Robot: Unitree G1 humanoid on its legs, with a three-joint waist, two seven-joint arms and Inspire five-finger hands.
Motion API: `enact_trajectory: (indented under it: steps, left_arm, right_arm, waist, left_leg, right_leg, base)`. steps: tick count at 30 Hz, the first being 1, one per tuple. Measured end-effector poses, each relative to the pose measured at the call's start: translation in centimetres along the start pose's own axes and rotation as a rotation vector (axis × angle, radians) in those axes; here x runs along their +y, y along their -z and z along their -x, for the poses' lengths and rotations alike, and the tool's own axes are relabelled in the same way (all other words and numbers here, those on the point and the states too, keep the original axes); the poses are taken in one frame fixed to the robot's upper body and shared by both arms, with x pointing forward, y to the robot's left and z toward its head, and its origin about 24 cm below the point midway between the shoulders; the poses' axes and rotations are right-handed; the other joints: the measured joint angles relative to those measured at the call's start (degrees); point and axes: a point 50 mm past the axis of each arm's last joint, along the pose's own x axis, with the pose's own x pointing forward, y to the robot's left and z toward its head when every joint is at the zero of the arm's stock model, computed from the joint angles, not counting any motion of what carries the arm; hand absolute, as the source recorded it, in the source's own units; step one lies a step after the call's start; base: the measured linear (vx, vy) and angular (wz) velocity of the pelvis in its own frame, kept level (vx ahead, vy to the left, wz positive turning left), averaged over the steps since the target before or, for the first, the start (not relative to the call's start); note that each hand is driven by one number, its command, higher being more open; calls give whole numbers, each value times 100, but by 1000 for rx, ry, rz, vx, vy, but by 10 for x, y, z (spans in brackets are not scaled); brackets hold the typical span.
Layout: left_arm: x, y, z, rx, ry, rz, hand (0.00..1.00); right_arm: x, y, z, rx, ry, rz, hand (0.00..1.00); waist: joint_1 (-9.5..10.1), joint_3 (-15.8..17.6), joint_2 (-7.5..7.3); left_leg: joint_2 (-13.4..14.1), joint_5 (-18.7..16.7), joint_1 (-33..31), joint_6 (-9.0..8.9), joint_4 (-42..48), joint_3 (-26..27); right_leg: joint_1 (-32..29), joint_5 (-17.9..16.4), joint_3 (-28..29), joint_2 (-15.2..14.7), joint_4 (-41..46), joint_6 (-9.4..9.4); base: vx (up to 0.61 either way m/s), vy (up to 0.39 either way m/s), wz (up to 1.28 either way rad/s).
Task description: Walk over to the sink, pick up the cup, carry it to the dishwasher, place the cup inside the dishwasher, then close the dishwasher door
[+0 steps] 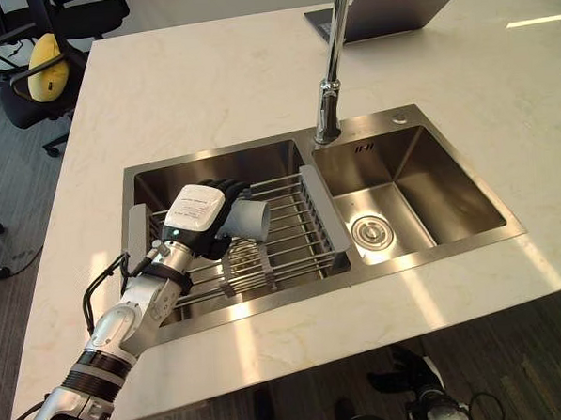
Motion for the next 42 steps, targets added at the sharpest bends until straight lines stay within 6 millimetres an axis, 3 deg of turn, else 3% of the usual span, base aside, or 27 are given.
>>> enact_trajectory:
  steps: [7,20,21,30,42]
  left_arm:
    - [-7,7,3,26,36,-4,90]
    - [1,19,1,-36,154,-90,90]
    - [2,20,2,-39,160,-100,30]
    - [19,20,-10,-83,146,-164,30]
    - [20,22,-10,-83,149,-151,30]
  right_arm:
    - [-8,0,0,-1,15,15,90]
    - [-15,-2,-1,-5,15,30,90]
    - [-15,-2,-1,-5,15,31,90]
    - [-12,-7,-3,-18,-20,62,90]
    - [-12,-10,-4,-27,-17,63,90]
  waist:
    - [0,-3,15]
    - [-20,-5,125]
    - [-32,0,134]
    - [-140,8,155]
    - [-144,38,226]
  left_leg:
    - [-2,1,6,1,0,-1]
    - [-8,2,10,2,0,-4]
    - [-9,2,10,2,0,-4]
    - [-13,1,10,2,-1,-1]
    - [-13,1,10,2,-1,4]
  right_leg:
    - [8,4,-3,-2,0,0]
    - [13,4,-8,-9,-2,1]
    - [13,4,-8,-10,-2,1]
    - [12,5,-2,-13,-6,1]
    - [11,8,3,-13,-7,2]
  base:
    - [0,0,0]
    - [0,0,0]
    - [0,0,0]
    - [0,0,0]
    - [0,0,0]
